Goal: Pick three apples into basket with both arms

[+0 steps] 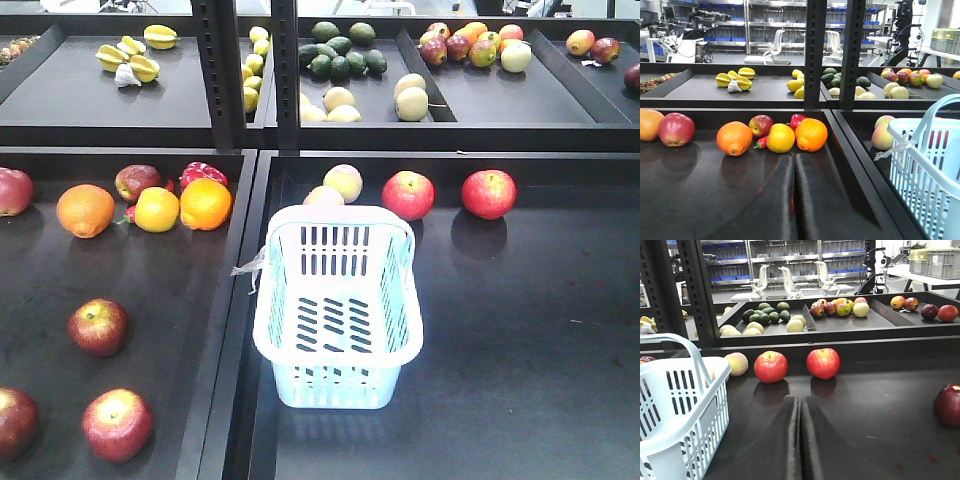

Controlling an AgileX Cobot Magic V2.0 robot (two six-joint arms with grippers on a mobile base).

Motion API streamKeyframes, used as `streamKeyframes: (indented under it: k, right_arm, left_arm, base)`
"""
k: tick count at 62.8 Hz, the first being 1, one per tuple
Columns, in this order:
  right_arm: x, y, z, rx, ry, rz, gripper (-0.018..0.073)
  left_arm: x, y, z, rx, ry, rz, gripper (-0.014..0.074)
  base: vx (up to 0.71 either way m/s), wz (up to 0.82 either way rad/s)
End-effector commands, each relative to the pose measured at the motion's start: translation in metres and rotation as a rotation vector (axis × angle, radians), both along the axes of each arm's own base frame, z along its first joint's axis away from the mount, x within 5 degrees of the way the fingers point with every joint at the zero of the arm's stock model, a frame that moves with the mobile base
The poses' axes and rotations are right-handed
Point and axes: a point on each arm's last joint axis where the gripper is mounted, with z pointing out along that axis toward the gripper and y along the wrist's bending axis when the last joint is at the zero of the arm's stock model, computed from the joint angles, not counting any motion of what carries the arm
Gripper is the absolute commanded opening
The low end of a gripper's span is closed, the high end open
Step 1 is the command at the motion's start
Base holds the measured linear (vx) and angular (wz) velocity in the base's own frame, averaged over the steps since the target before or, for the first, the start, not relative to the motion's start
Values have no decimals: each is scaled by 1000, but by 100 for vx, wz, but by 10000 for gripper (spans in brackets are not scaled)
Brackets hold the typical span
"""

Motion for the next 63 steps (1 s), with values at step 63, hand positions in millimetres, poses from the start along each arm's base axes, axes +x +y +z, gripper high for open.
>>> streamKeyframes:
  k: [63]
  right_arm:
    - [0,1,2,-20,-67,3,-4]
  left_arm:
    - [-3,8,18,-1414,-191,-65,-6]
  base:
    - [0,0]
